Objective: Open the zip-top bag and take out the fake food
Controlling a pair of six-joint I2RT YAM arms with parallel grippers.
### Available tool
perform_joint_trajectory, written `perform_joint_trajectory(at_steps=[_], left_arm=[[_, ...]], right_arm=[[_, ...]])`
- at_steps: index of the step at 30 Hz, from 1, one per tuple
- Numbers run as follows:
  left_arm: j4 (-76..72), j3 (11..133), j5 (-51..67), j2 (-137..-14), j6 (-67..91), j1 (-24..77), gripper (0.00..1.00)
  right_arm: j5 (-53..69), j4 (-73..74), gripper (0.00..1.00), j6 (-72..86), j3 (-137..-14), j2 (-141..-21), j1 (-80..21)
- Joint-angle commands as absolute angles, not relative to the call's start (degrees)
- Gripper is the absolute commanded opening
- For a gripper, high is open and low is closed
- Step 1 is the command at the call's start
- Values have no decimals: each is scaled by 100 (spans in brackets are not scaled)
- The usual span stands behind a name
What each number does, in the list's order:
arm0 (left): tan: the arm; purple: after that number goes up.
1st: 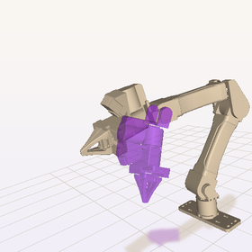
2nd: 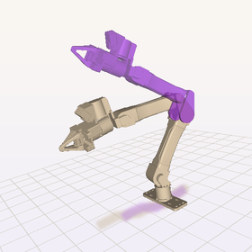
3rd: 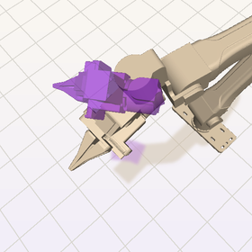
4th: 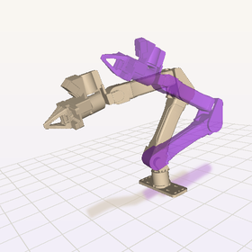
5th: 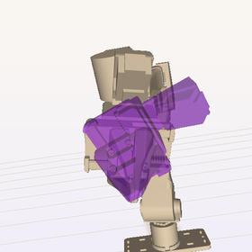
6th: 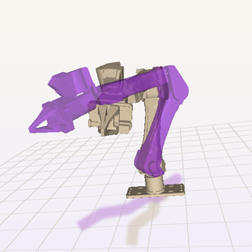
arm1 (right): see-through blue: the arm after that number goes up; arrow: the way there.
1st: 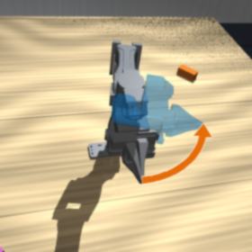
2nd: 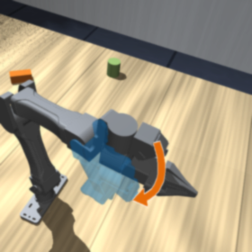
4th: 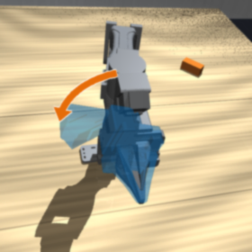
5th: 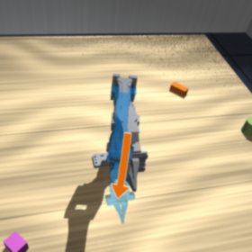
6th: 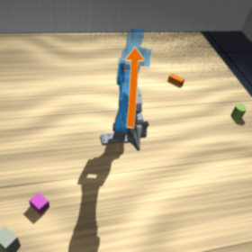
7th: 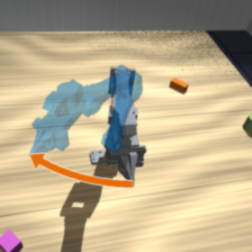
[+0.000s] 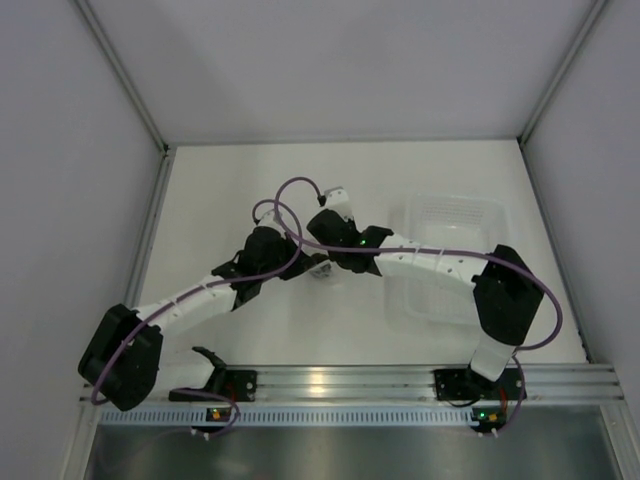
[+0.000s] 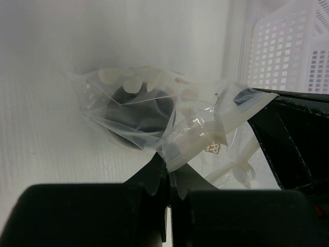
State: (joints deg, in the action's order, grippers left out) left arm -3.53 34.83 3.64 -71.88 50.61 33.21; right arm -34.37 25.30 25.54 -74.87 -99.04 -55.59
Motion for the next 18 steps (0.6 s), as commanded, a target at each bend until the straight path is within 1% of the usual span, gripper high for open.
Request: perform_joint_trajectory(at_steps=[1,5,8,10,11,12,14,16,18], left_arm=[[228,3182,-123,-7023,4869,3190,0],[334,3155,-115,-6926,4808,3173,0],[404,3339,210,-6786,4729,3190,0],[570,3506,255,-6715,4632,3190,7],[745,3655,246,-6637,4614,3190,15],[825,3708,211,-6592,4545,3199,20],[1115,3840,123,-6443,4491,3217,26],[1326,3885,62,-6276,4386,3226,35],[1581,3946,62,-6179,4272,3226,39]], right_arm=[[-4421,2953,0,2373,-7400,-9650,-5150],[-4281,2936,0,2382,-7339,-9441,-5159],[-4096,2769,0,2373,-7295,-9282,-5334],[-4096,2786,0,2460,-7383,-9307,-5579],[-4104,2821,0,2513,-7409,-9377,-5642],[-4070,2813,0,2592,-7435,-9395,-5686],[-4069,2812,0,2619,-7444,-9535,-5748],[-4166,2900,0,2672,-7497,-9650,-5783],[-4323,3041,0,2724,-7602,-9817,-5818]])
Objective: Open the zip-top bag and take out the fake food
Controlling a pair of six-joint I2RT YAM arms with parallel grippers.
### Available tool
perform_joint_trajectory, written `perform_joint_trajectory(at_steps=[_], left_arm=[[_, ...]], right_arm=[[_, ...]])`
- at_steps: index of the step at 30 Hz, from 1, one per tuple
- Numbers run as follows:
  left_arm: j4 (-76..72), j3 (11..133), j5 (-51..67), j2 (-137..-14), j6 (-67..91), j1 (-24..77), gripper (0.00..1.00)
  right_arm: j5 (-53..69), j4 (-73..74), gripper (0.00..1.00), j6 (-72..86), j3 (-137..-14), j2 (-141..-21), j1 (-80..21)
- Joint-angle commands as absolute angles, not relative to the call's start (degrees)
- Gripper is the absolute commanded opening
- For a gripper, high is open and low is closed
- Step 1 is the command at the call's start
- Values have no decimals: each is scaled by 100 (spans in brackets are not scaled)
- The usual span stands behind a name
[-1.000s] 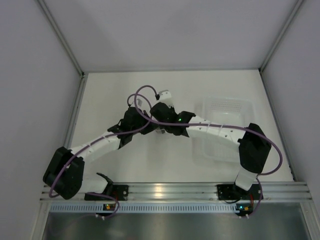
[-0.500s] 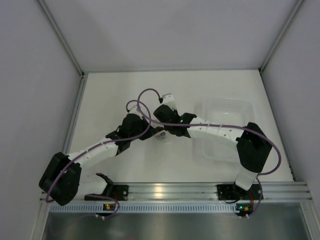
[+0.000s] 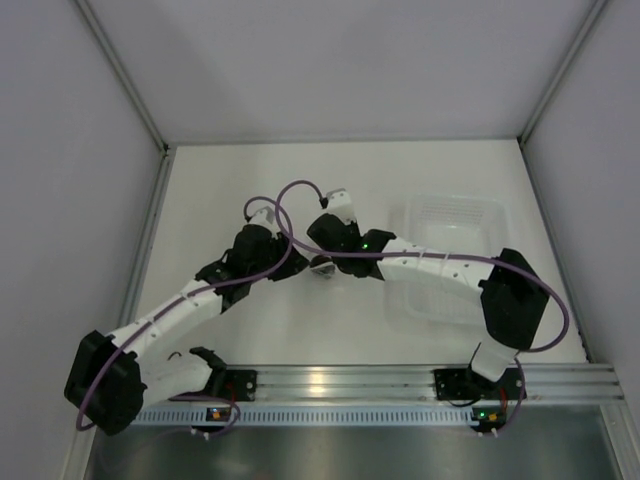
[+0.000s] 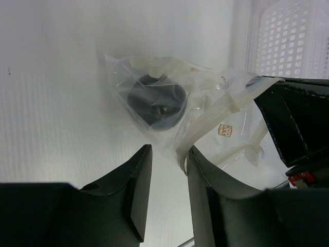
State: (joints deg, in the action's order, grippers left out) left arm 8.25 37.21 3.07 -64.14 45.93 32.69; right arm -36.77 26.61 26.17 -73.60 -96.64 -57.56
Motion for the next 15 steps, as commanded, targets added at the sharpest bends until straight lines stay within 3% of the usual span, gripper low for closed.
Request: perform_joint_trajectory(at_steps=[1,4,15], left_arm=[[1669,3964,-130,-6092,4237,3226,40],[1994,4078,-341,-5925,4140,3226,26],[2347,4781,-166,-5433,4490,3428,26]], right_arm=[[-4350,3076,0,2725,-7637,-9870,-5827],[-4552,3173,0,2777,-7752,-9984,-5880],[-4747,3375,0,3006,-8033,-10029,-6170]])
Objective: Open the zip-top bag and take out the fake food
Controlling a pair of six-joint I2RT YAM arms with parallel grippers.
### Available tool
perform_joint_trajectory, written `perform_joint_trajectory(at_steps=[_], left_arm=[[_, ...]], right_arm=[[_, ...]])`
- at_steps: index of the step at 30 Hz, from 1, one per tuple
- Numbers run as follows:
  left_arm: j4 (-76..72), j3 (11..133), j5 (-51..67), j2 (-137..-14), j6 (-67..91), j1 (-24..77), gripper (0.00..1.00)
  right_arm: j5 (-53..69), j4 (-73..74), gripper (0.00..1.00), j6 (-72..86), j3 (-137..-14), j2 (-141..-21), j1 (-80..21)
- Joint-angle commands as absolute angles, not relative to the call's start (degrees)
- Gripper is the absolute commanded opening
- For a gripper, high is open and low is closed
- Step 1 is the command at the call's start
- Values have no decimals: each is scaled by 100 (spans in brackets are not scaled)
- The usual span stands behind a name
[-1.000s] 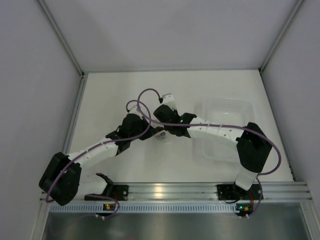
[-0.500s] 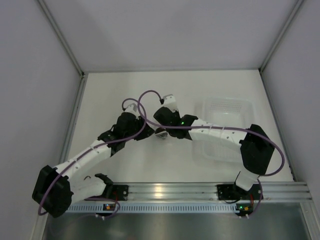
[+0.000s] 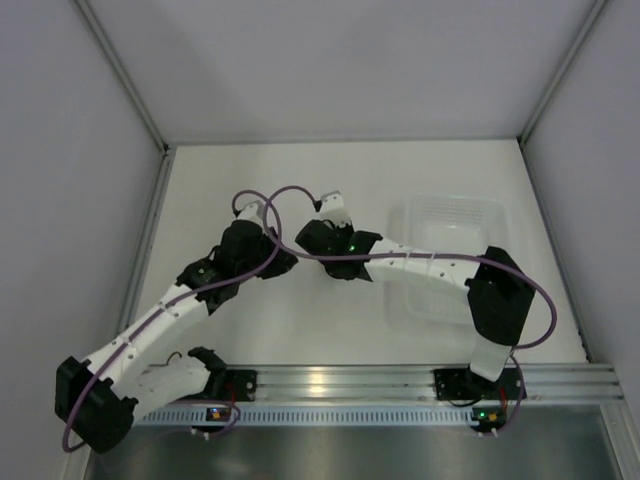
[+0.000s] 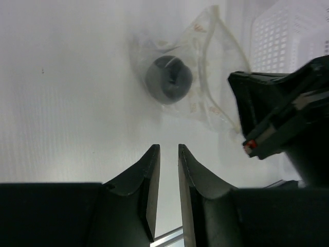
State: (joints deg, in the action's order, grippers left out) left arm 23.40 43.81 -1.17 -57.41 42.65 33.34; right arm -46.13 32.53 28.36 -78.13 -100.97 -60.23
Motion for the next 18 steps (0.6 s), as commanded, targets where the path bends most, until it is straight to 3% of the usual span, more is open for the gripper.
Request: perform_joint_trajectory(at_steps=[1,14,18], left_arm=[[2329,4851,-245,-5388,4587,3445,26],[1469,4790,-281,-5941,5422,3726,31],[1327,4860,-395,-6248,5441,3779,39]], right_arm=[[-4668,3279,0,3006,-8016,-9985,-6170],[-3797,2619,0,3401,-7638,-9580,-6223],[-3744,2453,0,3428,-7506,-9492,-6223]])
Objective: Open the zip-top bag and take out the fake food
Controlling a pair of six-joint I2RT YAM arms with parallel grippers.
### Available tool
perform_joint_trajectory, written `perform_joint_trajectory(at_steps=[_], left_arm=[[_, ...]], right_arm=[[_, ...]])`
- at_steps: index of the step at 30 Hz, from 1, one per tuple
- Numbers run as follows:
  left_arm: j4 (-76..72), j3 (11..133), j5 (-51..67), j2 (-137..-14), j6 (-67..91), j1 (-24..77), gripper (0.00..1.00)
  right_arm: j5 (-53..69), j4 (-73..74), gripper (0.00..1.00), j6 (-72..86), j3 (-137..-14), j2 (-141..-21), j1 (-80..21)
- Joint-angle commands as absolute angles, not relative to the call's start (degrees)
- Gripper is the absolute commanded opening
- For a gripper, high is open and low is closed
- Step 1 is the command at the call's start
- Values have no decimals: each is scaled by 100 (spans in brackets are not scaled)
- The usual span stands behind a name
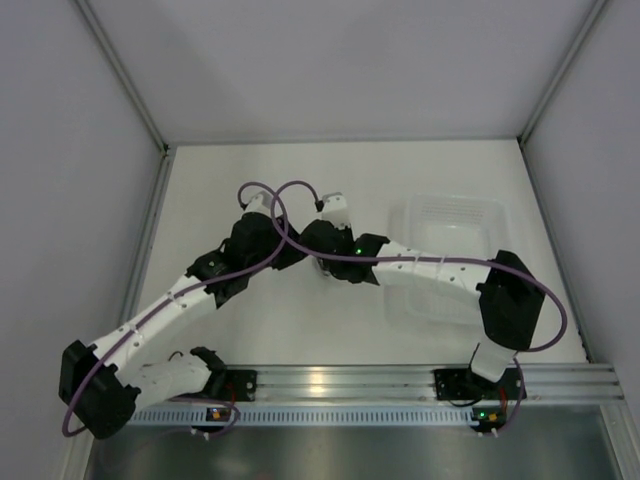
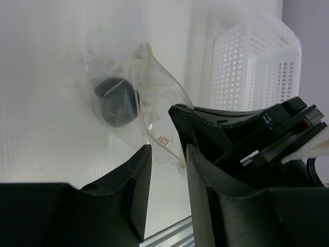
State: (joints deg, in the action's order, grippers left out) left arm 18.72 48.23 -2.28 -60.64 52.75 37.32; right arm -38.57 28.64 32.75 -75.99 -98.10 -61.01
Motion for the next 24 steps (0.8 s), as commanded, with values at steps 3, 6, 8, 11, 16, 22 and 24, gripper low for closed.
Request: perform_joint_trajectory(at_steps=[3,6,8,11,16,22,24], left_arm=[[1310,4904,-492,-6494,5423,3806,39],[1310,4834,-623,-6653,5432,3832,38],[1292,4773,-694,-6680,5467,3858,38],[1222,4798,-738,-6785,5423,3885,38],[1230,4904,-817,-7092,5291,3894,39],[1239,4904,-879,-7479,5194,3902,29],[1248,4904,-949,-7541,5177,3902,14]], right_arm=[[-3683,2259,0,3507,-7366,-9404,-6231],[-3621,2136,0,3559,-7277,-9325,-6214],[-3569,2092,0,3560,-7286,-9325,-6179],[-3446,2083,0,3507,-7356,-9334,-6170],[-3577,2118,0,3472,-7348,-9255,-6187],[-3744,2215,0,3375,-7356,-9246,-6223],[-3849,2232,0,3323,-7356,-9255,-6249]])
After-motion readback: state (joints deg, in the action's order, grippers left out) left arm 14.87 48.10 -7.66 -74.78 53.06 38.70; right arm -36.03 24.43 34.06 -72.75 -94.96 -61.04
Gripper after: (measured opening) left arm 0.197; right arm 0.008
